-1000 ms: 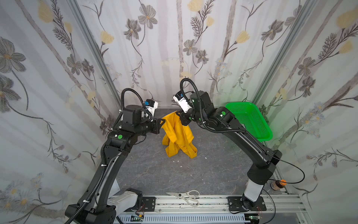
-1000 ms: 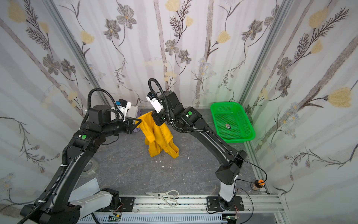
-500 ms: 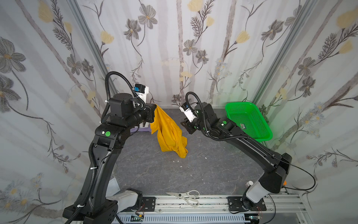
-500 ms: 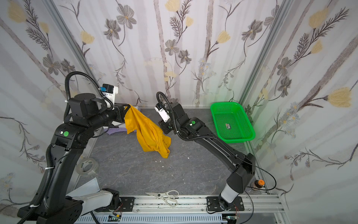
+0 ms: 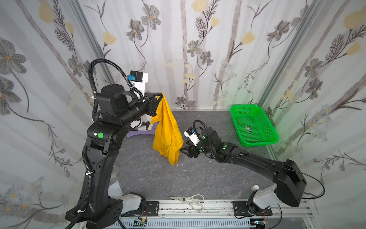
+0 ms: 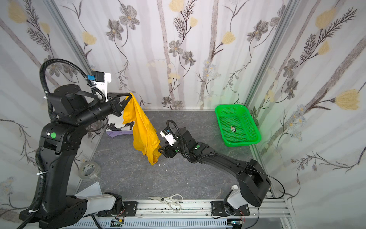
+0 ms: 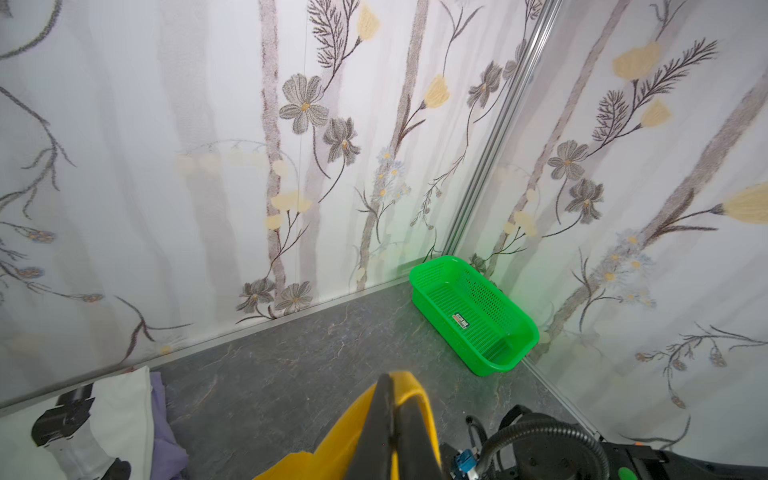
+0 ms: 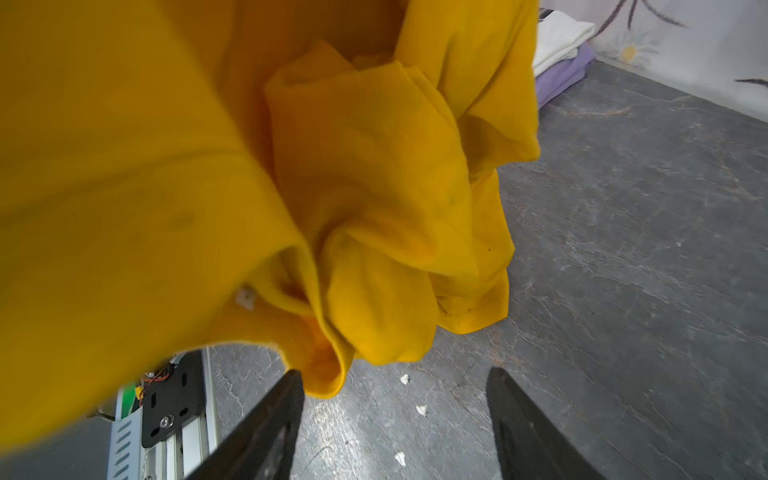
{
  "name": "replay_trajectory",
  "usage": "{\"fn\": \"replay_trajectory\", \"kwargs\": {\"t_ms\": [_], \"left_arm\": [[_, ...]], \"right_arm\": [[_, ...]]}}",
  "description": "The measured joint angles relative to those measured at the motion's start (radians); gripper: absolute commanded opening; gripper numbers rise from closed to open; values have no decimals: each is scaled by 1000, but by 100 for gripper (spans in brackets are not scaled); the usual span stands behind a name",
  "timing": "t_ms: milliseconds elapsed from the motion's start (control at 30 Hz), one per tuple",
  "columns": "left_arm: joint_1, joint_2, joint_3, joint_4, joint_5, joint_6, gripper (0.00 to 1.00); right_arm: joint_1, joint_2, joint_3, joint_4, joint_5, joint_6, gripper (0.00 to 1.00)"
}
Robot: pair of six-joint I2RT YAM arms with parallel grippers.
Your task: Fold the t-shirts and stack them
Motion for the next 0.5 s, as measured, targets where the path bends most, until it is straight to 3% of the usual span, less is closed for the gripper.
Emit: {"fn": "replay_trajectory", "kwargs": {"t_ms": [300, 500], "left_arm": [[0, 31, 85, 9, 16, -47, 0], [0, 40, 124, 11, -17, -52, 0]], "right_arm": [[97, 30, 28, 123, -92, 6, 72], [134, -2, -20, 178, -75, 54, 73]]}}
